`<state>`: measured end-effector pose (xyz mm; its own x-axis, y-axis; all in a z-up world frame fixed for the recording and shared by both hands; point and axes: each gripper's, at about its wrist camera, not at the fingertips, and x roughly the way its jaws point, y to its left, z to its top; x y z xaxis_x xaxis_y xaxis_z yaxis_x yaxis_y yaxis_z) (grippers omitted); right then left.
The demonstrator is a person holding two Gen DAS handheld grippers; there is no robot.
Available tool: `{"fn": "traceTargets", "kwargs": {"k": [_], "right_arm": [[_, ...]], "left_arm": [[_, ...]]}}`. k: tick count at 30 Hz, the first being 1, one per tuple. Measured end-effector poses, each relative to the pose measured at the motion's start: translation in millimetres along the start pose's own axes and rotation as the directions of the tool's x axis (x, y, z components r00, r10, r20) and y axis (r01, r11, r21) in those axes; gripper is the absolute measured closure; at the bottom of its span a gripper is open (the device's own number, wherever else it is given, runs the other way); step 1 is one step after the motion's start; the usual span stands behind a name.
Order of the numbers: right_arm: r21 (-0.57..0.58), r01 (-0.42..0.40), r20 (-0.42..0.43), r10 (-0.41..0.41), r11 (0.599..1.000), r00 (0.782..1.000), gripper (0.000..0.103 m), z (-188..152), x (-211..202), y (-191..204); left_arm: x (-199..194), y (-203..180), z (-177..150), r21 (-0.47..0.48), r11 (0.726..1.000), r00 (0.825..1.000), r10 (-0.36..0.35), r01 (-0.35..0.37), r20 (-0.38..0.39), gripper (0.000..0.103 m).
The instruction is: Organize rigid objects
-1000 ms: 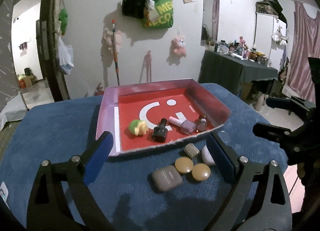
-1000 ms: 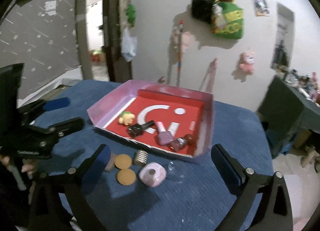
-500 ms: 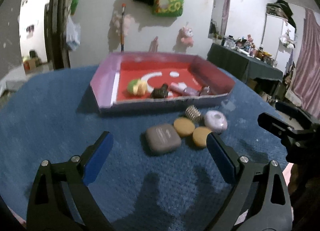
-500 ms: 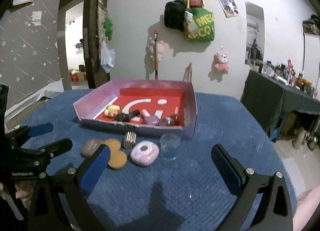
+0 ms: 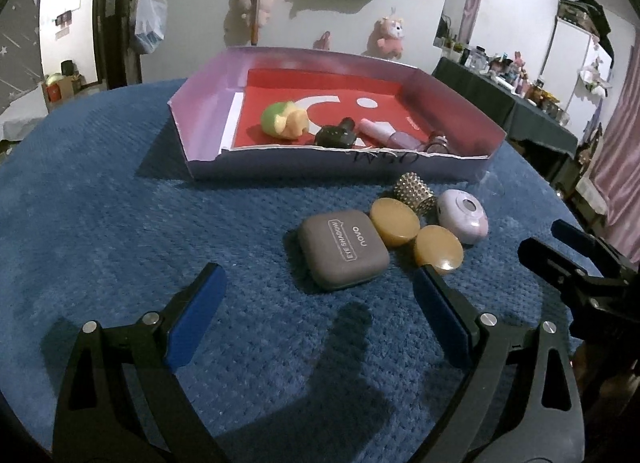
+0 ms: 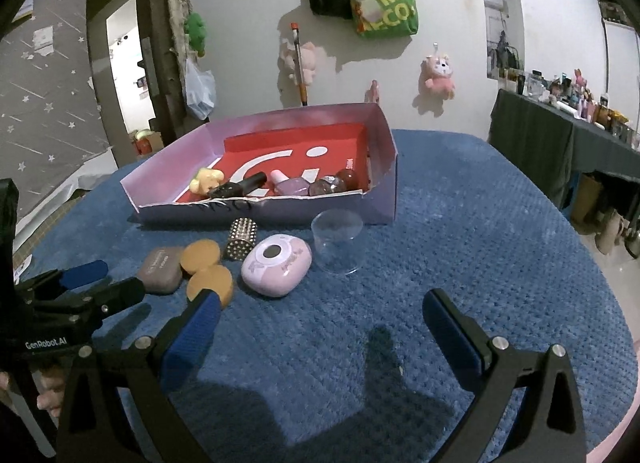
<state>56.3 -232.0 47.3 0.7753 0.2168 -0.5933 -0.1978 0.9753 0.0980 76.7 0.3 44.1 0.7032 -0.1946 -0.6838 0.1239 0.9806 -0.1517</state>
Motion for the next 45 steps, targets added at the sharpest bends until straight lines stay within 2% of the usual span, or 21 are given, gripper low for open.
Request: {"fn": "traceTargets", "kwargs": {"k": [6, 15, 17, 21, 26, 32, 35, 37, 39, 40, 45], "right_arm": [[-0.006, 0.004, -0.012, -0.004, 1.000, 1.000, 0.000, 4, 5, 0], [0.049, -0.015, -0.042, 0.017, 0.999, 0.999, 0.000, 16, 11, -14], [0.047, -0.008, -0.042, 0.010, 0.999, 0.999, 0.000, 20, 12, -15], [0.000, 0.032, -0.058, -0.032, 0.999, 0.998, 0.000, 31, 18, -16], [-0.107, 0.100, -0.132, -0.114, 0.989, 0.985, 0.000, 41, 34, -20], [-0.163, 0.085, -0.207, -0.118, 0.983, 0.971, 0.000, 49, 53, -24], [-0.165, 0.056, -0.233, -0.094, 0.985, 0.968, 0.000, 49, 61, -25], [-0.151, 0.043, -0.241, -0.079, 0.988, 0.967, 0.005, 50, 65, -28], [-0.127, 0.018, -0.256, -0.050, 0.992, 0.965, 0.012, 52, 70, -30], [-0.116, 0.008, -0.258, -0.038, 0.993, 0.965, 0.013, 53, 72, -32], [-0.064, -0.052, -0.270, 0.033, 0.997, 0.962, 0.020, 56, 82, -34]], "left_arm": [[11, 0, 9, -0.023, 1.000, 0.999, -0.017, 0.016, -0.049, 0.008], [34, -6, 20, -0.003, 0.999, 0.990, 0.034, -0.035, -0.139, 0.008], [35, -5, 20, 0.023, 0.998, 0.989, 0.061, -0.058, -0.134, 0.007], [28, 4, 17, 0.076, 0.995, 0.988, 0.074, -0.064, -0.132, 0.007], [18, 14, 17, 0.106, 0.990, 0.987, 0.110, -0.098, -0.113, 0.007], [28, 14, 24, 0.098, 0.993, 0.988, 0.083, -0.070, -0.132, 0.008], [33, 10, 26, 0.121, 0.991, 0.987, 0.079, -0.062, -0.138, 0.008], [35, 9, 27, 0.123, 0.991, 0.988, 0.068, -0.051, -0.139, 0.011], [36, 8, 27, 0.127, 0.991, 0.988, 0.057, -0.038, -0.147, 0.023], [37, 8, 28, 0.130, 0.991, 0.987, 0.054, -0.034, -0.150, 0.024], [40, 2, 32, 0.141, 0.990, 0.988, 0.026, -0.005, -0.150, 0.039]]}}
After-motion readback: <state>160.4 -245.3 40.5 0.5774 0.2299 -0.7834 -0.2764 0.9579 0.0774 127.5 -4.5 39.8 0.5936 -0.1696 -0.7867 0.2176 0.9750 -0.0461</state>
